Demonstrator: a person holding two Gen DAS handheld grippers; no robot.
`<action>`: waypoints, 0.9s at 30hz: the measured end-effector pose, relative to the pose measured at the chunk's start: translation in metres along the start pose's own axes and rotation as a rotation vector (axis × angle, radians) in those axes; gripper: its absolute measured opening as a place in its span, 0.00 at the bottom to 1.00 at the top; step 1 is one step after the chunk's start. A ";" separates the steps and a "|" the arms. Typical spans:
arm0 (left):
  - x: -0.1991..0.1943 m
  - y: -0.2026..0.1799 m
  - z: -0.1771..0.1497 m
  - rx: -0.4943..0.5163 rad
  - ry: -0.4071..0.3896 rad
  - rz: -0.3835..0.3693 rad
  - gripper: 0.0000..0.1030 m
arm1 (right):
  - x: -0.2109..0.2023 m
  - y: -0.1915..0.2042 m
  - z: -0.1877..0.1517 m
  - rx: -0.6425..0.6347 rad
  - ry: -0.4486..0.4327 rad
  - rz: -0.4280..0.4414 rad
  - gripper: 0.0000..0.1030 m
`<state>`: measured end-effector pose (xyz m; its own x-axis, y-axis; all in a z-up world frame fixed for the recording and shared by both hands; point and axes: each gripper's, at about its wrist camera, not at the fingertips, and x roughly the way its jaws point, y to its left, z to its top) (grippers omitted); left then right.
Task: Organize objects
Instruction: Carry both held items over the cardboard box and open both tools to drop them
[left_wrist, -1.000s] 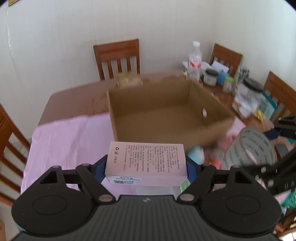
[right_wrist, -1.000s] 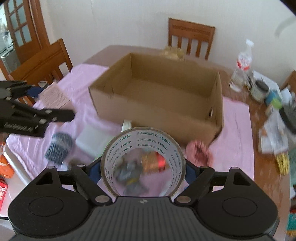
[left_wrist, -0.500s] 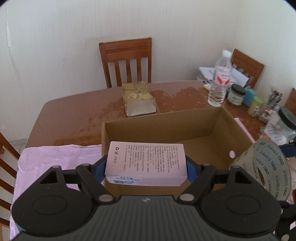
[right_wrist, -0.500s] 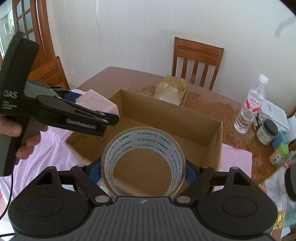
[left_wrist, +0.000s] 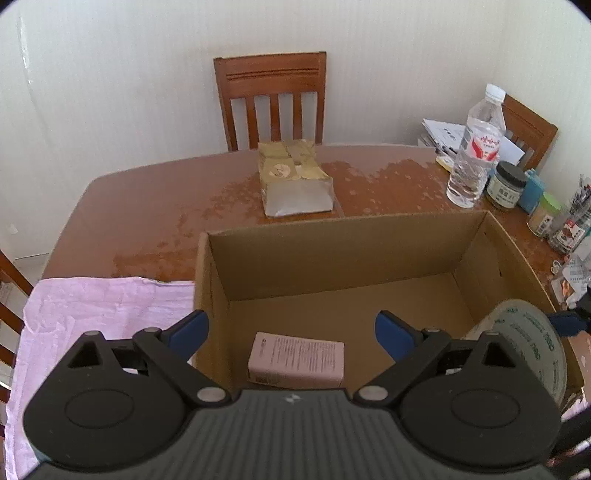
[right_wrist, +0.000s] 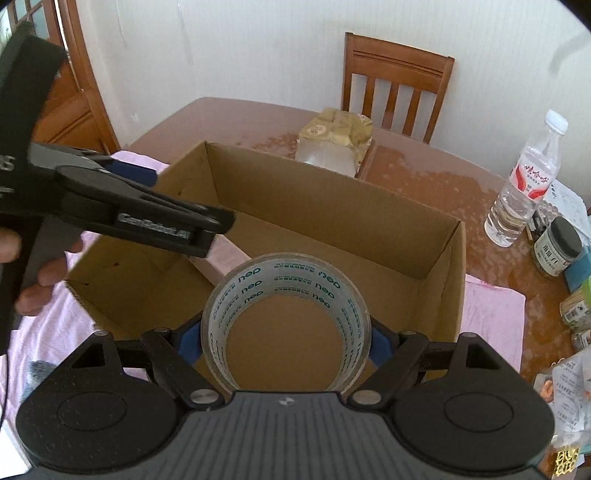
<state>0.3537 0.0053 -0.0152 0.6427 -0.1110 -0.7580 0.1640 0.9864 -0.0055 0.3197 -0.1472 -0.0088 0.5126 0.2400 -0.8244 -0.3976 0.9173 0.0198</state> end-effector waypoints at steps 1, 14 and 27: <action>-0.002 0.000 0.000 0.001 -0.005 0.004 0.94 | 0.001 0.000 0.001 -0.004 -0.004 -0.012 0.86; -0.052 0.003 -0.015 0.006 -0.063 0.012 0.98 | -0.032 0.006 -0.007 -0.001 -0.092 -0.069 1.00; -0.111 0.013 -0.084 0.007 -0.118 0.030 0.98 | -0.086 0.047 -0.065 0.020 -0.150 -0.083 1.00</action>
<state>0.2212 0.0406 0.0142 0.7307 -0.0952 -0.6760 0.1483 0.9887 0.0210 0.2078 -0.1455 0.0261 0.6517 0.2069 -0.7297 -0.3351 0.9416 -0.0322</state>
